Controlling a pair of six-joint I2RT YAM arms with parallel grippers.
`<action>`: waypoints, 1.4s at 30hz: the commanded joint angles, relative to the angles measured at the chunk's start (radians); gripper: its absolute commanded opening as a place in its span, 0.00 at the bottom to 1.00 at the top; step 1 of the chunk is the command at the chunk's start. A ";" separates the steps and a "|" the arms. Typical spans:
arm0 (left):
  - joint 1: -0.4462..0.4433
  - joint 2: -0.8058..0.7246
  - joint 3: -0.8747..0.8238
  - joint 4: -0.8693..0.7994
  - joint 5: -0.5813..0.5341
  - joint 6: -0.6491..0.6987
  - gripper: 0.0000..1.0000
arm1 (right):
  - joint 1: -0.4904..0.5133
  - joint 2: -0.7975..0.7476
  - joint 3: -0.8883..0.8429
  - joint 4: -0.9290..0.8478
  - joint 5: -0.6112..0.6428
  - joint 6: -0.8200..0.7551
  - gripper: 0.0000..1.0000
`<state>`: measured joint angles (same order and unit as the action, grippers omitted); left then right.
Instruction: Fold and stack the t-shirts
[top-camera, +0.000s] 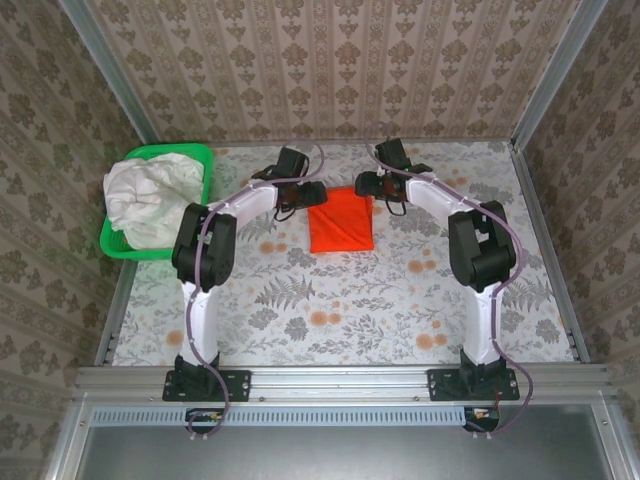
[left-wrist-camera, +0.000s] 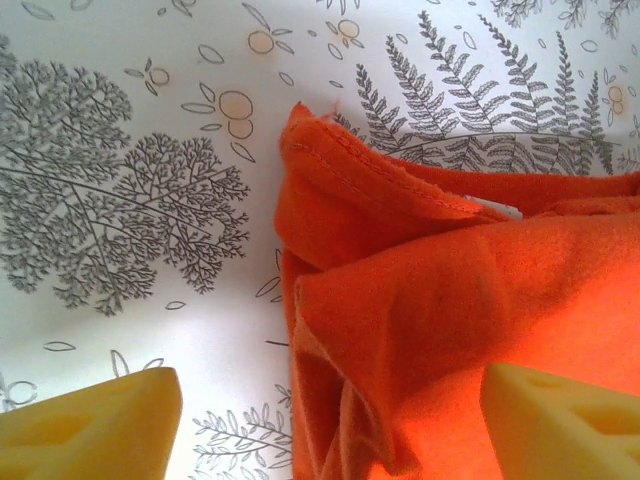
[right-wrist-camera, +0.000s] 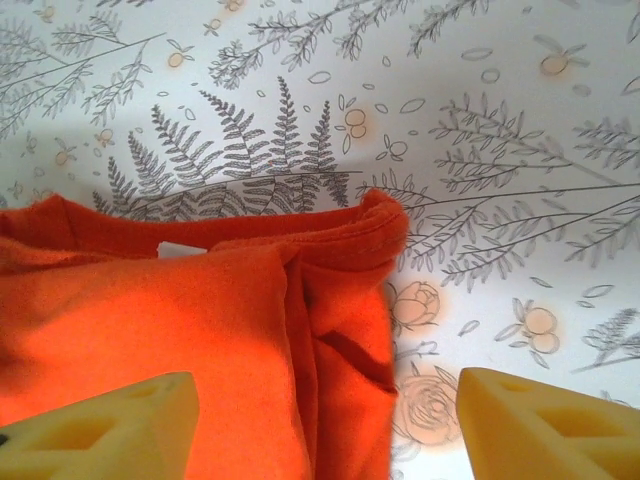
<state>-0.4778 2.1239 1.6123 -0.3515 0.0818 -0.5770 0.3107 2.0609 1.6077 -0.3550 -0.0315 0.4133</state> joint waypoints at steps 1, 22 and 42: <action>0.002 -0.156 -0.077 0.012 -0.078 0.015 0.86 | 0.052 -0.104 -0.038 -0.012 0.031 -0.038 0.72; 0.010 -0.837 -0.742 0.199 -0.281 0.408 1.00 | 0.198 0.277 0.302 -0.463 0.272 -0.214 0.77; -0.009 -0.760 -0.709 0.309 -0.219 0.508 1.00 | -0.280 0.018 -0.122 -0.367 0.341 -0.626 0.81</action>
<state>-0.4847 1.3598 0.8711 -0.0814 -0.1471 -0.1165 0.0814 2.0830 1.5433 -0.6960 0.2291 -0.1883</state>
